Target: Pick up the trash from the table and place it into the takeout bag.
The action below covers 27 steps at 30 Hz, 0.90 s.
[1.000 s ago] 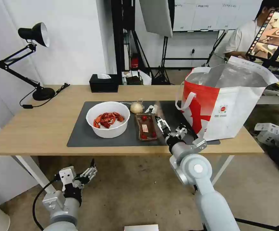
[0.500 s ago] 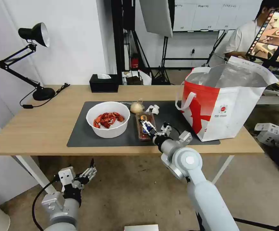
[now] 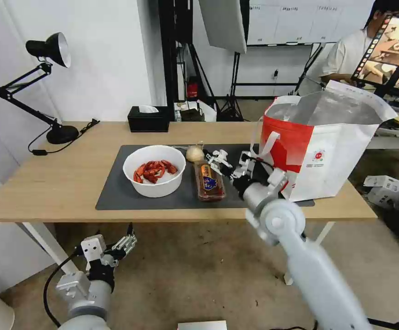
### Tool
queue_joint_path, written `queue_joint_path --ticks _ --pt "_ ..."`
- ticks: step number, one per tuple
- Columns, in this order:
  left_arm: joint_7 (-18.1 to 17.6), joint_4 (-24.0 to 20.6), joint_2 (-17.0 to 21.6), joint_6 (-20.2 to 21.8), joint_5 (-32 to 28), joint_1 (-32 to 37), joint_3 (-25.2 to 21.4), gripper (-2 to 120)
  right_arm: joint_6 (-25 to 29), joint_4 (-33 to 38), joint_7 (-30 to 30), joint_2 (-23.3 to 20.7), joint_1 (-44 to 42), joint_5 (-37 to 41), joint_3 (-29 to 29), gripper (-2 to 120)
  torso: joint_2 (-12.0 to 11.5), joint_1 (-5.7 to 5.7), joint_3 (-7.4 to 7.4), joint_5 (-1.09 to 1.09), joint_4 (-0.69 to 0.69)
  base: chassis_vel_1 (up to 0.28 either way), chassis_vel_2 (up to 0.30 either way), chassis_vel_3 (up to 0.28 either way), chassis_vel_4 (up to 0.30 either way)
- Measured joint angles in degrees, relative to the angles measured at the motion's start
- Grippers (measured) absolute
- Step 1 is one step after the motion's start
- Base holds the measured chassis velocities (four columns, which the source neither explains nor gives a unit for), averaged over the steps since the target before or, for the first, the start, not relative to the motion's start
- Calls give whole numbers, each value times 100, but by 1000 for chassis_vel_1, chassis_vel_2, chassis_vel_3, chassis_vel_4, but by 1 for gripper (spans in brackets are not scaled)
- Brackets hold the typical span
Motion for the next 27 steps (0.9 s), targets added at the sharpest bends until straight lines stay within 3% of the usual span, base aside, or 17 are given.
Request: queue_joint_path --ticks 2,7,14,17,25,27 --pt "20 6 10 -25 -5 -9 0 100 87 -201 -341 -127 165 -328 -106 82 0 0 0 1 -1 0 0 0 0" --pt "53 20 100 -41 -79 -74 5 100 326 -1087 -1225 -358 1134 -1112 -675 61 0 0 0 -1 -1 0 0 0 0" --pt "67 12 236 64 -258 -138 44 100 204 -2260 -1882 -307 2129 -1389 -1427 39 0 0 0 -1 0 0 0 0 0" --pt "49 -90 385 357 -806 -169 34 100 184 -2880 -2361 -259 2510 -1381 -1846 22 0 1 1 -2 0 0 0 0 0" --pt "5 -204 626 637 -1439 -205 7 100 179 -3217 -2550 -245 2730 -1321 -2204 0 0 0 0 -2 1 0 0 0 0" --pt "-32 -245 682 758 -1633 -210 -2 100 150 -3224 -2528 -248 2726 -1320 -2225 0 0 1 0 -2 0 0 0 0 0"
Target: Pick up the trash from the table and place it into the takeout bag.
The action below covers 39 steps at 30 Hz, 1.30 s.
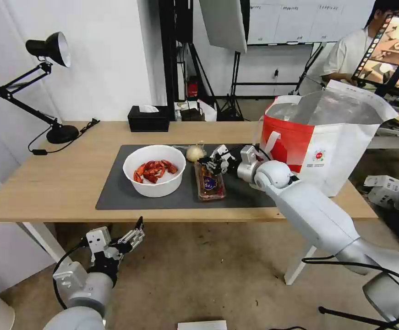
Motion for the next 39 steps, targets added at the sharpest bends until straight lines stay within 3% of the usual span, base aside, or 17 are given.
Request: queue_joint_path --ticks 3,8,12,17,23,31,39 --pt "-104 -124 272 337 -911 -52 -63 100 -72 49 110 -2 -109 7 -4 0 0 0 0 2 0 0 0 0 0" --pt "-173 -129 535 404 -1665 -230 -86 100 -90 67 211 17 -193 30 33 0 0 0 0 0 -1 0 0 0 0" --pt "-203 45 878 118 -2475 -570 37 100 -99 81 265 16 -245 52 57 0 0 0 -1 0 0 0 0 0 0" --pt "-202 208 1069 -2 -2892 -768 145 100 -105 94 272 12 -247 53 59 0 0 0 0 0 0 0 0 0 0" --pt "-278 673 1446 -130 -3633 -1527 558 100 -124 124 273 29 -197 48 -2 0 0 -1 0 0 0 0 0 0 0" --pt "-888 1568 1479 238 -4454 -2845 1381 100 -171 261 336 -47 -190 30 -23 0 0 0 0 1 -1 0 0 0 0" --pt "-1000 2072 1312 245 -4603 -3513 1940 100 -190 465 339 -244 -221 71 6 0 0 0 0 1 0 0 0 0 0"
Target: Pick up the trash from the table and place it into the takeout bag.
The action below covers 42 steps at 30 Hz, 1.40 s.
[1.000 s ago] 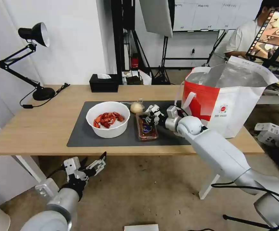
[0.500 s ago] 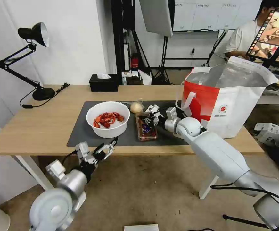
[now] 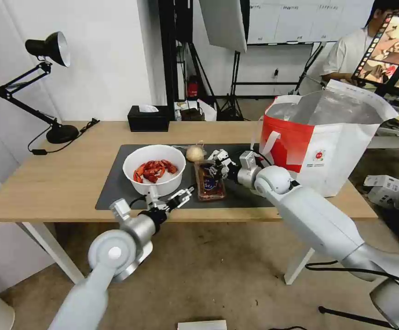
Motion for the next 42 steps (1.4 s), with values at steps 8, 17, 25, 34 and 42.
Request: queue_joint_path --ticks 8,17,25,34,42 --pt "-127 309 -91 -9 22 -411 347 100 -4 76 -22 -144 -66 17 38 0 0 0 0 1 0 0 0 0 0" --pt "-503 549 -129 -1 106 -723 558 100 -4 164 -19 -196 -175 67 112 0 0 0 0 0 0 0 0 0 0" --pt "-714 700 -278 -68 289 -782 636 100 -4 217 -17 -228 -240 96 167 0 0 0 0 0 0 0 0 0 0" --pt "-833 765 -284 -123 333 -863 696 100 -2 257 -17 -249 -298 108 196 0 0 0 0 0 0 0 0 0 0" --pt "-1097 779 -237 -111 316 -996 792 100 -2 263 -8 -230 -314 120 195 0 0 0 0 0 0 0 0 0 0"
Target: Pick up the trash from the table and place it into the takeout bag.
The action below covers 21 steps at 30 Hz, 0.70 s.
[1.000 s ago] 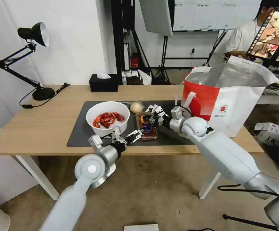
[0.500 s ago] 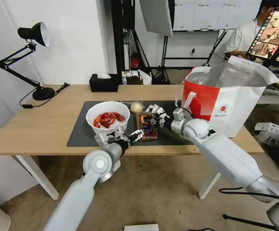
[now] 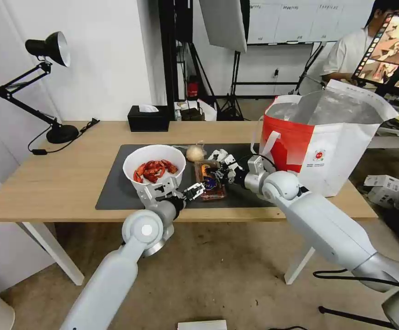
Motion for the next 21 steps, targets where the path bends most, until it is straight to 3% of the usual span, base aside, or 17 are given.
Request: queue_joint_path --ticks 16,19,21 --pt "-128 65 -76 43 -117 -113 113 98 -2 48 25 18 2 18 -18 0 0 0 0 0 0 0 0 0 0" --pt "-168 178 -187 50 -119 -173 213 79 -4 51 35 -3 9 33 -18 0 0 0 0 0 0 0 0 0 0" --pt "-189 231 -220 51 -116 -208 249 74 -4 52 36 -19 10 37 -17 0 0 0 0 0 0 0 0 0 0"
